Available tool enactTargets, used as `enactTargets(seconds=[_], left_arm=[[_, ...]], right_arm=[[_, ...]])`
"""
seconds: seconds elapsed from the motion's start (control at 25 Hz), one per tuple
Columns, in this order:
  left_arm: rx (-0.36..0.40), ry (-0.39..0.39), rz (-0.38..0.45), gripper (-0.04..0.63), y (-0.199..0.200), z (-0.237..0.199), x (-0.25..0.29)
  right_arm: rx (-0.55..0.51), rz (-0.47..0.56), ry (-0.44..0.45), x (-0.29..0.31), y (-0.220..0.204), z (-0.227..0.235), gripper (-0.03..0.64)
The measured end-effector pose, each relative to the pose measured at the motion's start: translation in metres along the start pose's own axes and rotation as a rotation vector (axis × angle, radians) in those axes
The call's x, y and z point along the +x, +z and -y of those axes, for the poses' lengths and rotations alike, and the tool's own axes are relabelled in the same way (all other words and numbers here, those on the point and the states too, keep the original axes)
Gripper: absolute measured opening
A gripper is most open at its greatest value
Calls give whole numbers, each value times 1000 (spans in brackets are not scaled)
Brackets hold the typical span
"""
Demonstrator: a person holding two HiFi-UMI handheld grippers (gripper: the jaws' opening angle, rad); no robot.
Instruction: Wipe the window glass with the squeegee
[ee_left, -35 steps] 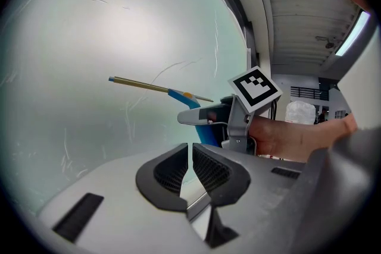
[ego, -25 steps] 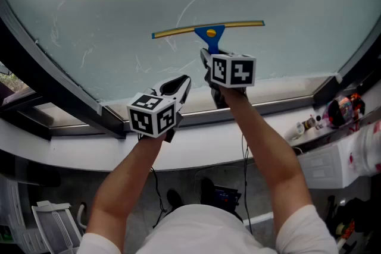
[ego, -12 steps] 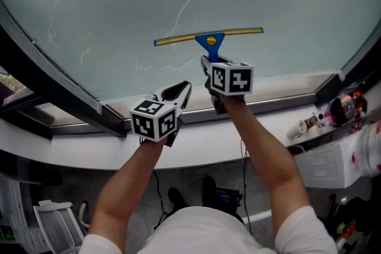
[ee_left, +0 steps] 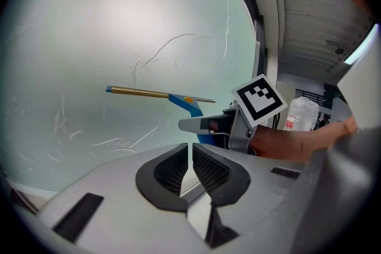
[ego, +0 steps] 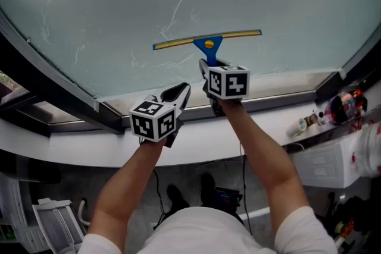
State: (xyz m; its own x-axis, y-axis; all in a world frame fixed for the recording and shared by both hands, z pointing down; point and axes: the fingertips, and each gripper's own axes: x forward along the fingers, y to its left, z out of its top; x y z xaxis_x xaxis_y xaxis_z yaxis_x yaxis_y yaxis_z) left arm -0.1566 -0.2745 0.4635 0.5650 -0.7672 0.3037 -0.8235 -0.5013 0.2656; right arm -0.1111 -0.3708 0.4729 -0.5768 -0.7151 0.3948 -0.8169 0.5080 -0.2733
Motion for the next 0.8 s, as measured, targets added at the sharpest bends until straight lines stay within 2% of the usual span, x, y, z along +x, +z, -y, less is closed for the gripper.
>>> enactTargets(seconds=[0.8], left_arm=[[-31,5,-69,48,-36,-6,12]], right_arm=[[44,-61,-5,18,-59,18,104]])
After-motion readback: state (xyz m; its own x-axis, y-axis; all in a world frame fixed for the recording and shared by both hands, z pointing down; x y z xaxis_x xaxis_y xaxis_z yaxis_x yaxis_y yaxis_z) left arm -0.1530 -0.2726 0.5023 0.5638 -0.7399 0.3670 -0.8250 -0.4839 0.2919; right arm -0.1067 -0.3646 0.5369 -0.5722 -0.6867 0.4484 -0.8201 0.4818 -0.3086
